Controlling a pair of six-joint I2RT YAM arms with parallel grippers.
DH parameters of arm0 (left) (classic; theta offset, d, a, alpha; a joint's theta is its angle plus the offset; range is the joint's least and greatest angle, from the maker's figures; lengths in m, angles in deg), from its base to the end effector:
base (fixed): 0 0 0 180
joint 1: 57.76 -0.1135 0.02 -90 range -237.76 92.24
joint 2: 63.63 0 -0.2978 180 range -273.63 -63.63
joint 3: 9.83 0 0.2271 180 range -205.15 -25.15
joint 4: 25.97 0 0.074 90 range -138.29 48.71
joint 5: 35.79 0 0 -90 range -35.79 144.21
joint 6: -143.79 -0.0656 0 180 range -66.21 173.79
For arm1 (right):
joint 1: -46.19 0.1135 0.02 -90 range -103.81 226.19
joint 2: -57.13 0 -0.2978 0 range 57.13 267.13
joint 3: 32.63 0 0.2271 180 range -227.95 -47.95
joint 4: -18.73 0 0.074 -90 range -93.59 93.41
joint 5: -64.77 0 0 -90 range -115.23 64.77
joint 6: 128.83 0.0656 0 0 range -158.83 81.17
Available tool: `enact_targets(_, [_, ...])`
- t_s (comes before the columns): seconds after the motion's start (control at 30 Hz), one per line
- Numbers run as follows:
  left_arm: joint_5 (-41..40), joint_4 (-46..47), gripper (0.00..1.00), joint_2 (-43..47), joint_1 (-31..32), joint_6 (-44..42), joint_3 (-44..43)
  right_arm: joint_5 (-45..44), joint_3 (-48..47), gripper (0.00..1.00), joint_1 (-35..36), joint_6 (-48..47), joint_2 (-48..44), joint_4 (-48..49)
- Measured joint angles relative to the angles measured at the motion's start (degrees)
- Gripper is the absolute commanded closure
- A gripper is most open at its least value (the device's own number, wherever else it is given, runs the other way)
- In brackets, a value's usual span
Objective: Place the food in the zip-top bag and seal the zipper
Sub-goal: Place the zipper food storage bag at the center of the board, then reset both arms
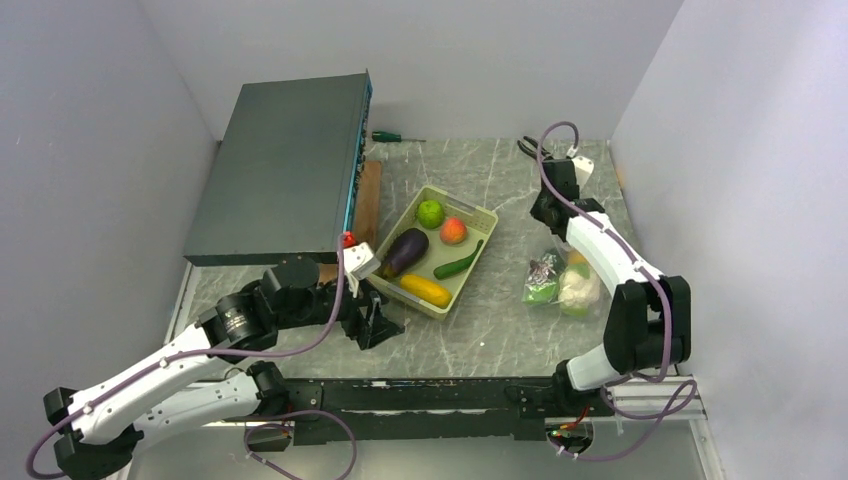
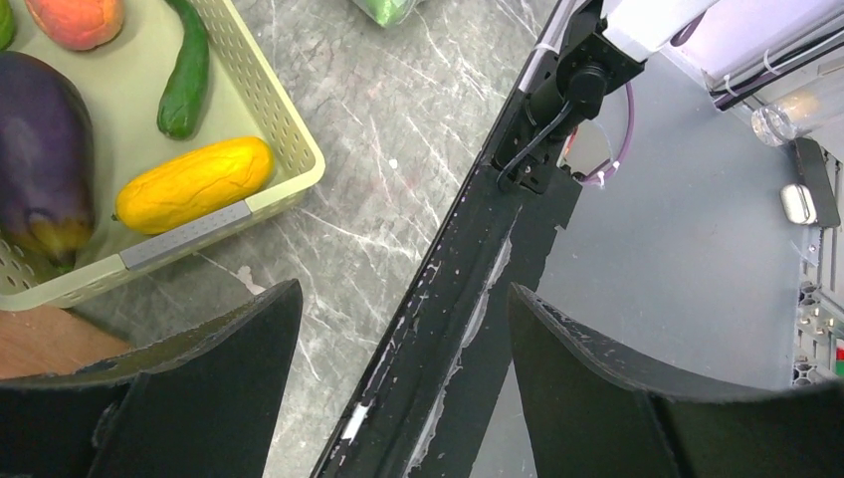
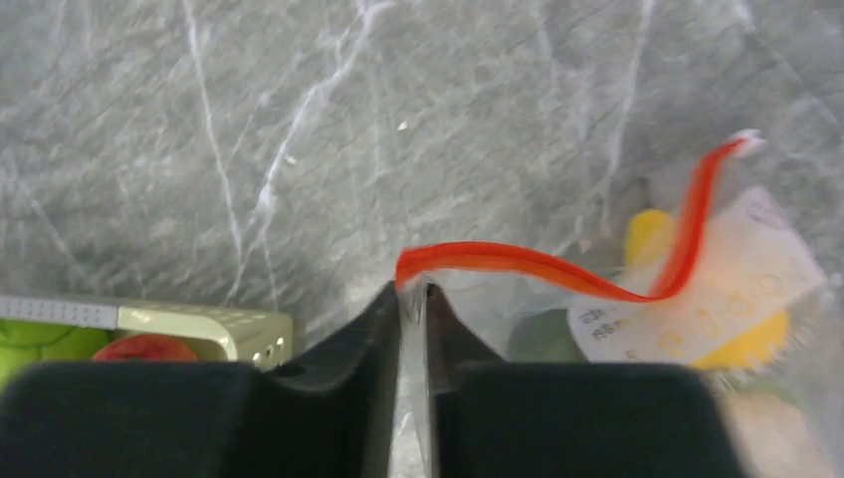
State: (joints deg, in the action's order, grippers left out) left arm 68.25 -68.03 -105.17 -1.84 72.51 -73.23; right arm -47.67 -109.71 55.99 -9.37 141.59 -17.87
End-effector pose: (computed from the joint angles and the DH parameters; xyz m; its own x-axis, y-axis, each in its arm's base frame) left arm 0.0636 -0.1224 0.3480 -0.4821 0.1569 -0.8620 0.8197 0.4280 -0.3805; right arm 0.3130 0.0287 0.2872 -0.5401 0.3680 -0.7569 0.4352 0.8919 0.1231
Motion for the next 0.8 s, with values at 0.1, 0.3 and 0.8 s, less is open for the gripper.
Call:
enact_targets(0.1, [-0.1,0.0,0.19,0.3,0.1,0.0,0.2,5.5,-0.1,0.52,-0.9,0.3,1.0,0.4])
enact_targets(0.3, [-1.6,-0.8,0.17,1.7,0.6,0.0,0.2,12.7,-0.5,0.18,0.3,-0.1,-2.8,-3.6])
enact_targets(0.8, [-26.8,-14.0,0.0,15.9,-0.4,-1.5,-17.4,19.1,-6.5,0.0,0.3,-6.2,-48.5,-22.3])
